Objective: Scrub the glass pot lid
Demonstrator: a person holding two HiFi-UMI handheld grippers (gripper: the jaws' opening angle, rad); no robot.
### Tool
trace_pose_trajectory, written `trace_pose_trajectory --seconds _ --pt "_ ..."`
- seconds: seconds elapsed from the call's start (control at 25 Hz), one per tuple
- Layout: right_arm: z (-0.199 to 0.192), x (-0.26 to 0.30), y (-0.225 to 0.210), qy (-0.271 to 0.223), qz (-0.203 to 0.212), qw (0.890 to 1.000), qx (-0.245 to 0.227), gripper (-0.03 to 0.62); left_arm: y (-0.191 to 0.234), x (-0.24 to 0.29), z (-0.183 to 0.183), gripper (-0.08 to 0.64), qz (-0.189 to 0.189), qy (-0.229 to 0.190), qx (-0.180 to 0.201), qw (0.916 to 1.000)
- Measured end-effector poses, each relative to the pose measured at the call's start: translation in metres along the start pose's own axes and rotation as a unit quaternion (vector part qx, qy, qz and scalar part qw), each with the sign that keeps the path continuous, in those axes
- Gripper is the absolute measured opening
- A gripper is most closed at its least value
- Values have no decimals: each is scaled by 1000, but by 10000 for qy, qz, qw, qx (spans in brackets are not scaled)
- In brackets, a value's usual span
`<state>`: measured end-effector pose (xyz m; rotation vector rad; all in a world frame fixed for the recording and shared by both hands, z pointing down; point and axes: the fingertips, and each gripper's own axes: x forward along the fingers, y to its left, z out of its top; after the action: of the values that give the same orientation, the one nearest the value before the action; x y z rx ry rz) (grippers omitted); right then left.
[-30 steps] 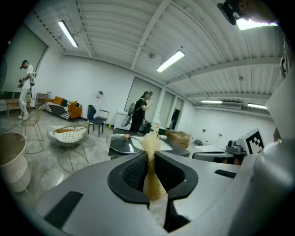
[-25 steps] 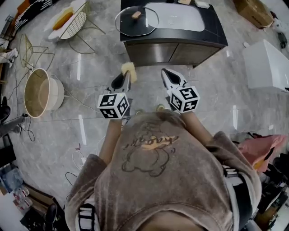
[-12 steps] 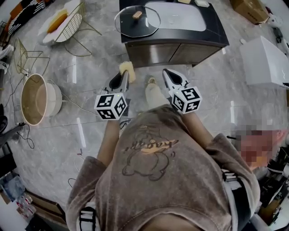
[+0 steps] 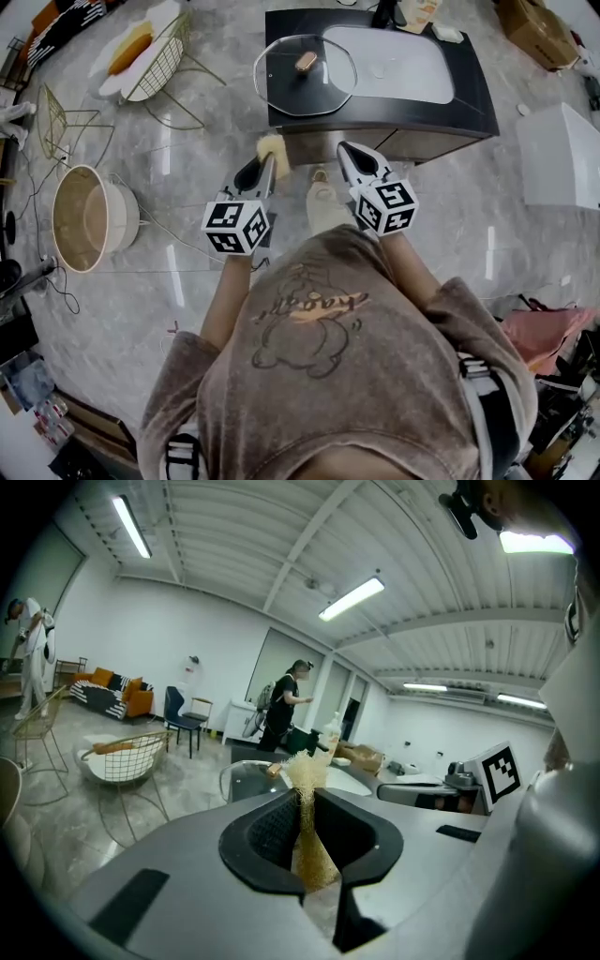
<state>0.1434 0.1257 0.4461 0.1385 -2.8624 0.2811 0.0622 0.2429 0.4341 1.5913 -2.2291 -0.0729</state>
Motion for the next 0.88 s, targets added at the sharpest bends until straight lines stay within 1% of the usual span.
trace_pose_trajectory --seconds 0.32,0.56,0.72,0.88 --pt "48 96 -67 191 356 9992 -24 -2 37 102 54 53 82 135 -75 9998" --pt "84 158 -116 249 586 9979 -100 -2 63 161 85 53 205 204 -198 9994" --pt "92 190 -131 350 798 9961 -128 -2 81 184 95 52 332 243 -316 9987" --pt "95 212 -136 440 870 9952 -131 -2 95 201 101 54 356 320 -325 9983"
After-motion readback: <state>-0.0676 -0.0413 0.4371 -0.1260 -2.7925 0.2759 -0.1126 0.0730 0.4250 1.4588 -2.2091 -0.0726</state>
